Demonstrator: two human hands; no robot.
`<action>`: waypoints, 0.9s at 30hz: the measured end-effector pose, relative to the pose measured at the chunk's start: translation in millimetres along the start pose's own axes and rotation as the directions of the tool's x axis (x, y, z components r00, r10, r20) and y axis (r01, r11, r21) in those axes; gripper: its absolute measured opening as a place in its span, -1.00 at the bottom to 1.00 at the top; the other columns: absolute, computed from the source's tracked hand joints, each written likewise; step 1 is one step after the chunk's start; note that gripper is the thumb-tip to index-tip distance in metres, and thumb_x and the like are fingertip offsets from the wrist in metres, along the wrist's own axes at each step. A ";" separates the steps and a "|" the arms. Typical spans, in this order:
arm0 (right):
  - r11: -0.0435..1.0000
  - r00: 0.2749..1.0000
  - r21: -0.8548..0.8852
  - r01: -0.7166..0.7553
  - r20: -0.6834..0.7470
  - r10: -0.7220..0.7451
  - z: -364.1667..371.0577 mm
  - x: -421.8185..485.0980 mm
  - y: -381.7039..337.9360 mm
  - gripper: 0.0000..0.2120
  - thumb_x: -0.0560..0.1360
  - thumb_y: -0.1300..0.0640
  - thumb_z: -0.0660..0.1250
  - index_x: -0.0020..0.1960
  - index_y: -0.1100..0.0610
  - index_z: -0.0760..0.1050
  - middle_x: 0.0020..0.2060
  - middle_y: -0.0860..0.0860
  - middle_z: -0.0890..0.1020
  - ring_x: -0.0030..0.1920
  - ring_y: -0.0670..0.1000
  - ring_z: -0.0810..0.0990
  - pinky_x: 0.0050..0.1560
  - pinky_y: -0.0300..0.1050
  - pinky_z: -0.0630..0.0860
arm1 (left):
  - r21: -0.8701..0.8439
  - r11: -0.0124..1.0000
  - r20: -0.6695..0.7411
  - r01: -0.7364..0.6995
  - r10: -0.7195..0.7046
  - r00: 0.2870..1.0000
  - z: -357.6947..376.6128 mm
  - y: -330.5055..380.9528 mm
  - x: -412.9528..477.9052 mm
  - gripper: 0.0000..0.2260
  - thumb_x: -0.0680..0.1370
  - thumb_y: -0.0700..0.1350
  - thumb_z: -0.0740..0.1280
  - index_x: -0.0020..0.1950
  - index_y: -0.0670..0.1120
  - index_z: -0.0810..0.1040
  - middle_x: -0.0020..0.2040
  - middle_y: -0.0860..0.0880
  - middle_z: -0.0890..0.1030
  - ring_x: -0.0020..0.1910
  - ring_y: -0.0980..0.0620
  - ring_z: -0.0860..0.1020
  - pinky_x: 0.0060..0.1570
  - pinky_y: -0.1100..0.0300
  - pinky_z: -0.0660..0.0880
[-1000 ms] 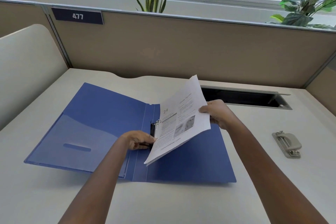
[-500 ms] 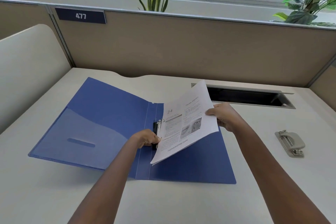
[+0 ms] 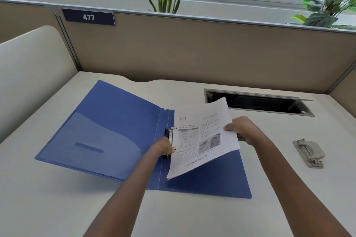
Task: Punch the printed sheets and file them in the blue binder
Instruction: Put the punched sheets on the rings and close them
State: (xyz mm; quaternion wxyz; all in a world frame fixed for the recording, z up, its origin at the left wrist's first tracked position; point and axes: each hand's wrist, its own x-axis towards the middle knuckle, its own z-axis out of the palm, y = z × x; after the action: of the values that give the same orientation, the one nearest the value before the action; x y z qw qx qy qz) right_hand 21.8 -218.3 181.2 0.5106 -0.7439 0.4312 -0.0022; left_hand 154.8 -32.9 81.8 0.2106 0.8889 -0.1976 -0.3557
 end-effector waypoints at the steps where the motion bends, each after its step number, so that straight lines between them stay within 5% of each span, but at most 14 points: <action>1: 1.000 1.000 -0.024 -0.012 -0.008 0.011 0.2 2.3 4.3 -0.74 0.48 0.39 0.24 0.15 0.47 0.43 0.07 0.28 0.57 -0.19 0.12 0.55 -0.34 -0.17 0.47 | 0.041 0.999 -0.008 -0.009 0.009 1.000 1.6 0.3 1.1 -0.70 0.56 -0.13 0.25 -0.37 -0.10 0.32 -0.24 -0.03 0.45 -0.03 -0.01 0.40 -0.19 0.25 0.44; 3: 0.998 0.999 -0.050 -0.043 -0.024 0.041 1.5 6.9 13.9 -0.74 0.48 0.37 0.26 0.14 0.45 0.44 0.10 0.29 0.58 -0.12 0.15 0.55 -0.25 -0.09 0.51 | 0.044 0.999 -0.020 -0.014 0.015 1.000 2.9 -1.1 2.4 -0.69 0.54 -0.13 0.27 -0.38 -0.09 0.30 -0.13 -0.07 0.47 -0.04 -0.01 0.42 -0.01 0.17 0.49; 6: 0.994 0.994 -0.057 -0.091 -0.058 0.088 6.5 13.5 32.8 -0.88 0.46 0.35 0.28 -0.01 0.36 0.46 0.09 0.30 0.58 -0.02 0.23 0.59 -0.05 0.05 0.56 | -0.073 0.997 -0.033 -0.008 0.006 0.999 3.3 -5.0 1.9 -0.72 0.48 -0.16 0.37 -0.38 -0.11 0.36 -0.27 -0.01 0.47 -0.09 0.00 0.45 -0.28 0.28 0.40; 13: 0.988 0.985 -0.072 -0.139 -0.109 0.131 27.0 22.1 73.1 -0.84 0.45 0.31 0.31 -0.25 0.23 0.35 0.06 0.31 0.58 -0.13 0.19 0.54 -0.16 0.00 0.51 | -0.362 0.926 -0.228 -0.108 0.024 0.973 10.2 -18.2 -8.0 -0.78 0.39 -0.22 0.47 -0.35 -0.09 0.46 -0.38 0.03 0.46 -0.39 0.15 0.41 -0.40 0.36 0.37; 18: 0.986 0.986 -0.121 -0.119 -0.131 0.103 32.5 24.7 87.8 -0.89 0.46 0.28 0.31 -0.10 0.31 0.42 0.05 0.29 0.59 -0.12 0.15 0.52 -0.18 -0.07 0.45 | -0.526 0.824 -0.325 -0.213 0.036 0.945 15.7 -27.1 -17.4 -0.83 0.40 -0.25 0.45 -0.15 -0.09 0.47 -0.31 0.03 0.45 -0.31 0.11 0.43 -0.41 0.39 0.38; 23: 0.969 0.989 -0.225 -0.098 -0.130 0.070 35.8 24.0 95.5 -0.76 0.44 0.24 0.32 0.06 0.29 0.38 0.09 0.23 0.57 -0.10 0.12 0.49 -0.16 -0.10 0.42 | -0.536 0.802 -0.439 -0.263 0.002 0.899 23.2 -30.5 -22.5 -0.79 0.44 -0.29 0.40 0.00 -0.13 0.46 -0.27 0.03 0.44 -0.30 0.10 0.43 -0.49 0.51 0.39; 27: 0.940 0.988 -0.325 -0.105 -0.145 0.060 40.6 21.4 99.5 -0.53 0.45 0.16 0.35 0.24 0.28 0.23 0.16 0.23 0.49 0.10 0.20 0.51 -0.06 -0.02 0.45 | -0.448 0.845 -0.505 -0.292 0.030 0.862 26.5 -36.6 -19.7 -0.85 0.48 -0.34 0.31 0.03 -0.21 0.53 -0.28 0.02 0.48 -0.28 0.07 0.47 -0.43 0.51 0.41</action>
State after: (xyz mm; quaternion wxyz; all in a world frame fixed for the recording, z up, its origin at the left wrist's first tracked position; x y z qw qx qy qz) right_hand -10.4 -211.9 76.7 0.3480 -0.7986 0.4893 0.0421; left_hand 130.1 1.2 56.3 0.5104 0.8400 -0.1145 -0.1441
